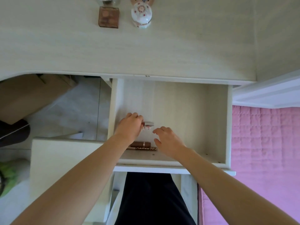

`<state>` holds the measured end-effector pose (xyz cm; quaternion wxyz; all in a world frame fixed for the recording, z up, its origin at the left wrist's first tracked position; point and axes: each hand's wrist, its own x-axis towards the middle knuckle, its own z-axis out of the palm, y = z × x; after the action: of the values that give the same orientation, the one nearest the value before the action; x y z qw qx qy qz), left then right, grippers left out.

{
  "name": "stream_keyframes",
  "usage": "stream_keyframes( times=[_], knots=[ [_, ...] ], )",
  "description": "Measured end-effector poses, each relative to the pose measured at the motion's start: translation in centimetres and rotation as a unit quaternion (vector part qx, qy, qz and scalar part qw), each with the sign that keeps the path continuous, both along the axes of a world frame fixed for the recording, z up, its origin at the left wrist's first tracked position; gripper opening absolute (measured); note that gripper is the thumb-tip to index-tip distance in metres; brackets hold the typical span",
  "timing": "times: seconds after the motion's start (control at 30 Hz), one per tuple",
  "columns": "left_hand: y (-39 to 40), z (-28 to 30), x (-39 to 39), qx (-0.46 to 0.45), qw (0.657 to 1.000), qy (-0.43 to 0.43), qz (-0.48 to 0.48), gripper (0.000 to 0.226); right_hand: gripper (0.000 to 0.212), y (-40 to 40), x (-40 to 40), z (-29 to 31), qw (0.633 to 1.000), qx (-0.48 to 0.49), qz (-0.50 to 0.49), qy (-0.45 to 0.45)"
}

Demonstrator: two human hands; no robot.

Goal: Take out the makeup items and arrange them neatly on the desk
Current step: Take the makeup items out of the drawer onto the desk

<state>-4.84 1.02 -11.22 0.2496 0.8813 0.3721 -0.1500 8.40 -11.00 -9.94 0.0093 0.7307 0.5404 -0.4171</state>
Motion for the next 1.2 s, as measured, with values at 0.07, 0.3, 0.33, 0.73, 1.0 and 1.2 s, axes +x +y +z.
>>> stream_keyframes(
  times=[0.07, 0.3, 0.33, 0.73, 1.0, 1.2],
  knots=[
    [0.3, -1.0, 0.0, -0.009, 1.0, 0.019, -0.006, 0.021, 0.037, -0.1, -0.8, -1.2, 1.0, -0.018, 0.005, 0.009],
    [0.3, -3.4, 0.1, -0.018, 0.998, 0.058, -0.013, 0.021, 0.031, 0.4, -3.2, -3.9, 0.998, -0.042, 0.029, 0.022],
    [0.3, -3.6, 0.2, -0.014, 0.998, 0.058, -0.009, 0.022, 0.03, 0.5, -3.3, -4.1, 0.999, -0.038, 0.034, 0.015],
    [0.3, -4.5, 0.4, 0.049, 0.994, 0.077, -0.052, 0.018, 0.029, 1.2, -4.5, -5.8, 0.993, -0.058, 0.105, 0.0],
    [0.3, -3.4, 0.8, 0.055, 0.998, -0.037, -0.021, 0.02, 0.022, 1.2, -2.4, -4.9, 0.991, -0.101, 0.028, 0.083],
    [0.3, -2.5, 1.1, 0.019, 0.998, -0.065, -0.017, 0.023, 0.017, 0.8, -0.3, -4.2, 0.98, -0.137, -0.072, 0.128]
  ],
)
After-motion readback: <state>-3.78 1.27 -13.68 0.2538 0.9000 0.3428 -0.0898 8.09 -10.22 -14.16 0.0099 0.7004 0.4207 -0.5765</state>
